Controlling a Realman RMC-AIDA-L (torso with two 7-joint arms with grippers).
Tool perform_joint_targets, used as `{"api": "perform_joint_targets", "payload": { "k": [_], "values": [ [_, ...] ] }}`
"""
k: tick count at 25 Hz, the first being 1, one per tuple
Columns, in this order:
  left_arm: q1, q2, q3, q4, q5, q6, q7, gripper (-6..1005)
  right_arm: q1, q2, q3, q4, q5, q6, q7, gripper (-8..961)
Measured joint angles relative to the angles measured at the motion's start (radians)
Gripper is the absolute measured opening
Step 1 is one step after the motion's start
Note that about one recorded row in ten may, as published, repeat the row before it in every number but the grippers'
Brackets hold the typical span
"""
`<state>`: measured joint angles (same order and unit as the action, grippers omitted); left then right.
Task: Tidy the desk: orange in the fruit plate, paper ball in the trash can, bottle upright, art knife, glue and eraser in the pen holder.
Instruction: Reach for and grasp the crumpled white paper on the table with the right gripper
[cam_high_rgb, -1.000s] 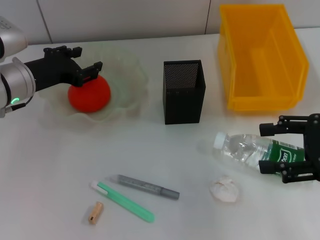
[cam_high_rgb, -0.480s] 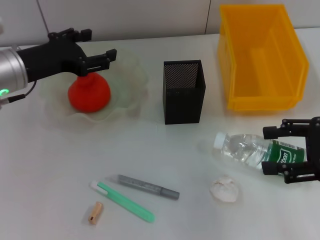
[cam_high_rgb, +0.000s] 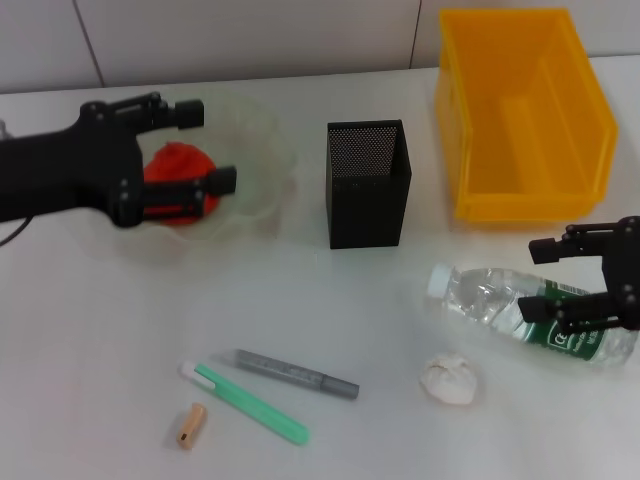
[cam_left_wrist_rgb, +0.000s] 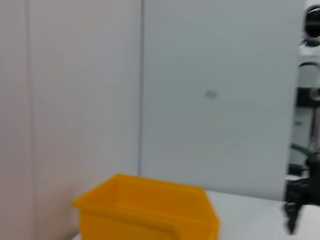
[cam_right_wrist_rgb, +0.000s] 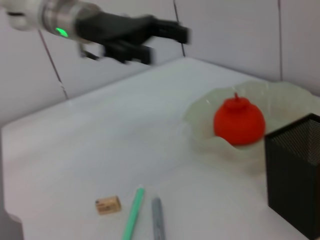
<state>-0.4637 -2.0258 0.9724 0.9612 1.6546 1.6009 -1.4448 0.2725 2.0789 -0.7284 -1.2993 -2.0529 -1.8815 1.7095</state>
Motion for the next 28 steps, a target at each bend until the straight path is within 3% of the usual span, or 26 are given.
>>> {"api": "perform_joint_targets", "payload": {
  "k": [6, 14, 21, 28],
  "values": [
    [0.035, 0.002, -0.025, 0.004, 0.002, 0.116, 0.014, 823, 0.076, 0.000, -0.038, -0.068, -0.084, -0.013, 0.162, 771],
    [0.053, -0.010, -0.035, -0.003, 0.002, 0.119, 0.030, 821, 0.154, 0.001, -0.327, -0.281, -0.256, -0.044, 0.491, 771],
    [0.055, -0.019, -0.035, -0.007, 0.003, 0.113, 0.030, 820, 0.185, 0.001, -0.444, -0.299, -0.338, -0.046, 0.606, 771],
    [0.055, -0.015, -0.034, -0.010, 0.004, 0.101, 0.028, 818, 0.197, 0.003, -0.504, -0.261, -0.395, -0.033, 0.636, 770]
  ]
}}
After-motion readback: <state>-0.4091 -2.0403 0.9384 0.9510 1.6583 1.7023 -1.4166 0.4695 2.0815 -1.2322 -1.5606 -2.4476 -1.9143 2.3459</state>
